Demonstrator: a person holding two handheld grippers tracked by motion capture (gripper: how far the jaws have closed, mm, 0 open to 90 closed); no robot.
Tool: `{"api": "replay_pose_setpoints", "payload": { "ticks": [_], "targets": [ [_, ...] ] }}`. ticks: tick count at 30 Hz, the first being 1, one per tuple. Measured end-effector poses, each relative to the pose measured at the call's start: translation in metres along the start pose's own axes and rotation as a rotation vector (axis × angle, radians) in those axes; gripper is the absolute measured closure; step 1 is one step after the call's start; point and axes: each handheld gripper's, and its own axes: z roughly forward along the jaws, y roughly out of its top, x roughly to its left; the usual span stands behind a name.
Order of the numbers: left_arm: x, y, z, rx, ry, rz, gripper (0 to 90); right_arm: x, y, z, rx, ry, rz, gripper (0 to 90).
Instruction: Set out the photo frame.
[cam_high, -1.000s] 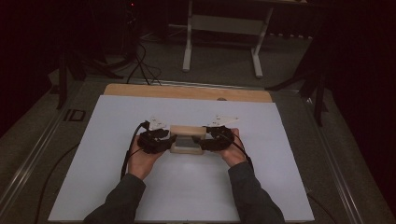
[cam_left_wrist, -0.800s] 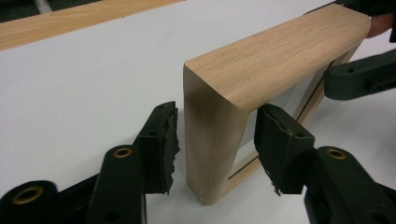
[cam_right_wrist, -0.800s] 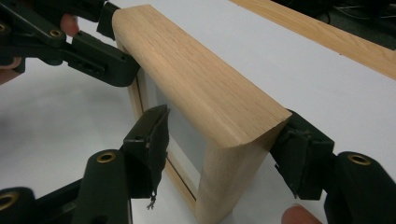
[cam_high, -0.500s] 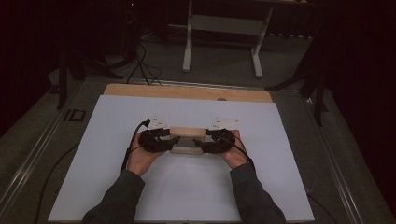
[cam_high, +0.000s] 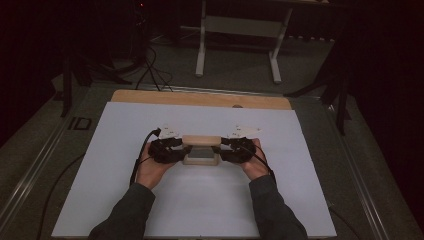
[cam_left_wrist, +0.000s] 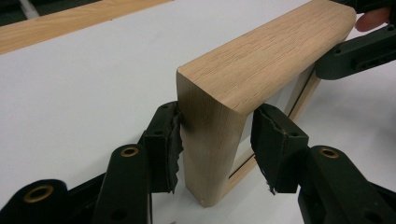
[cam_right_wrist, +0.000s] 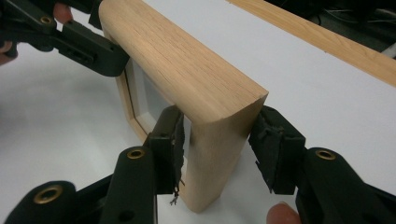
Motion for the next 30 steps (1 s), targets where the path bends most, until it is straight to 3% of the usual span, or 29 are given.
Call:
{"api": "replay_pose_setpoints", "payload": {
  "ticks": [30],
  "targets": [
    [0.0072,0.0047,0.0097,-0.01,0.0,-0.042,52.5,-0.0052,0.003,0.0086,-0.008,-0.032,0.071,52.2]
  ]
}}
